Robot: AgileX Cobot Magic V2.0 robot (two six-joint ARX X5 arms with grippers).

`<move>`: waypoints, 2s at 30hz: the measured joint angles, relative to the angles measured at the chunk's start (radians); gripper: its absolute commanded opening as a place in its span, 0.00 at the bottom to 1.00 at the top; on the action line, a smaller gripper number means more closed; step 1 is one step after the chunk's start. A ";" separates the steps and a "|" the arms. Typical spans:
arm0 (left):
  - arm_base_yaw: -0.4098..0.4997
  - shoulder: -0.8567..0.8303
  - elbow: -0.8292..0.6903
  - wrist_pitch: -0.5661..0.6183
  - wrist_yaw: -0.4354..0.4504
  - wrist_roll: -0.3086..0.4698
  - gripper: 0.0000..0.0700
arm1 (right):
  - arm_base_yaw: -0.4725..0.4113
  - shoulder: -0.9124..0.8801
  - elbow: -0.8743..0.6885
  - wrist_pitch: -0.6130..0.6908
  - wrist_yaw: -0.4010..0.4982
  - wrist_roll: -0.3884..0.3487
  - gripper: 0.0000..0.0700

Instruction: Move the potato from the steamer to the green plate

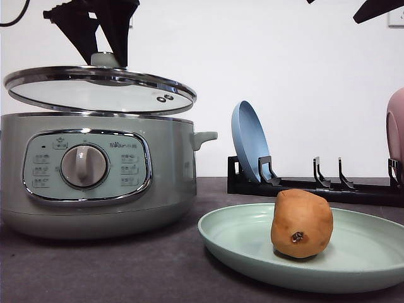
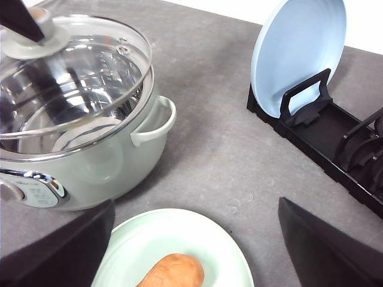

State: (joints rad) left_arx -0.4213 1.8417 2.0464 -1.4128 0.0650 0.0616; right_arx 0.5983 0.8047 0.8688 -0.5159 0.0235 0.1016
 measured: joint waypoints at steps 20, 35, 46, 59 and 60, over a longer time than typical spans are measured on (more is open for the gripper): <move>-0.008 0.036 -0.017 -0.003 -0.010 0.000 0.00 | 0.000 0.000 0.000 0.000 0.000 -0.001 0.79; -0.015 0.003 -0.107 0.035 -0.068 -0.005 0.00 | 0.000 0.000 0.000 0.000 0.000 -0.023 0.79; -0.015 0.003 -0.107 0.035 -0.068 -0.012 0.49 | 0.000 0.000 0.000 0.000 0.000 -0.023 0.79; -0.014 -0.107 -0.131 0.040 -0.089 -0.024 0.76 | 0.000 0.000 0.000 0.000 0.000 -0.023 0.79; -0.014 -0.137 -0.131 0.043 -0.089 -0.024 0.76 | 0.000 0.000 0.000 0.000 0.000 -0.023 0.79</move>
State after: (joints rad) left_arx -0.4358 1.7051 1.9156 -1.3700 -0.0242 0.0380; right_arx 0.5983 0.8044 0.8688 -0.5163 0.0230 0.0784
